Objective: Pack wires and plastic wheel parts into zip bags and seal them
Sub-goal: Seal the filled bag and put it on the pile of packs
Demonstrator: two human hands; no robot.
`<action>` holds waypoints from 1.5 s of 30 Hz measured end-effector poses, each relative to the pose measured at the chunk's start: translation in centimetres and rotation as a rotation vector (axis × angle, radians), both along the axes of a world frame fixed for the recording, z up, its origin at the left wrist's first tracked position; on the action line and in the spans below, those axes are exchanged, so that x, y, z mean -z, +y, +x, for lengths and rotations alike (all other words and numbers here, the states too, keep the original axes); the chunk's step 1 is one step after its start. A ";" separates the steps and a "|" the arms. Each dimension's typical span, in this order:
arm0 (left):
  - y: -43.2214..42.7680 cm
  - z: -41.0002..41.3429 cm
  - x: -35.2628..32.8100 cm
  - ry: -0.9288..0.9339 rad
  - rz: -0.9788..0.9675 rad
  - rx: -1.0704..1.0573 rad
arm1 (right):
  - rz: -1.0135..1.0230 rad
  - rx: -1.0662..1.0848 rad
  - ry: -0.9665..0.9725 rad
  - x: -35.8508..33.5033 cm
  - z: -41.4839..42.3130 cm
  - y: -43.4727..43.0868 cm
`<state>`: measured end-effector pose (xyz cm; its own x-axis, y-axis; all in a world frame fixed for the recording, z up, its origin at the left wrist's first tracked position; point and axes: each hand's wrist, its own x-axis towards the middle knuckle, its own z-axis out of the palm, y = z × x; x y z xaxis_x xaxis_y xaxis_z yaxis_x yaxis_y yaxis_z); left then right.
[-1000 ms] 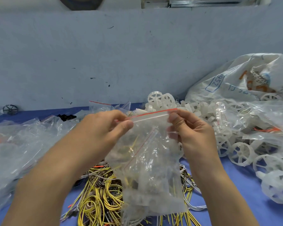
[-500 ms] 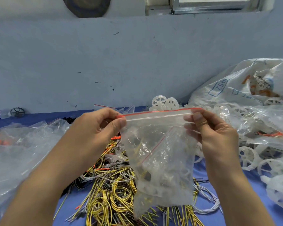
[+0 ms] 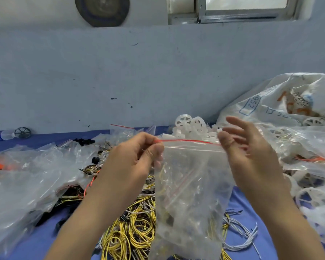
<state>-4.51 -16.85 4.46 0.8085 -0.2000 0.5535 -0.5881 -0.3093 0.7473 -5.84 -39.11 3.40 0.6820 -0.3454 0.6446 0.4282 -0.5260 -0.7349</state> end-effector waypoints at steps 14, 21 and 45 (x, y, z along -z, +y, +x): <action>-0.5 -0.6 -0.4 -0.131 -0.048 0.049 | -0.580 -0.043 0.033 -2.5 -1.7 5.1; -2.8 -0.3 1.7 -0.057 -0.316 0.007 | -0.555 0.028 0.025 -1.5 -1.0 5.7; 0.1 1.6 1.6 -0.069 -0.429 -0.205 | -0.269 0.121 0.018 0.1 0.2 0.0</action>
<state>-2.95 -16.73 2.82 0.7660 0.2185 0.6045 -0.5996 -0.0960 0.7945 -5.61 -39.16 3.28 0.6582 -0.2431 0.7125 0.3391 -0.7493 -0.5688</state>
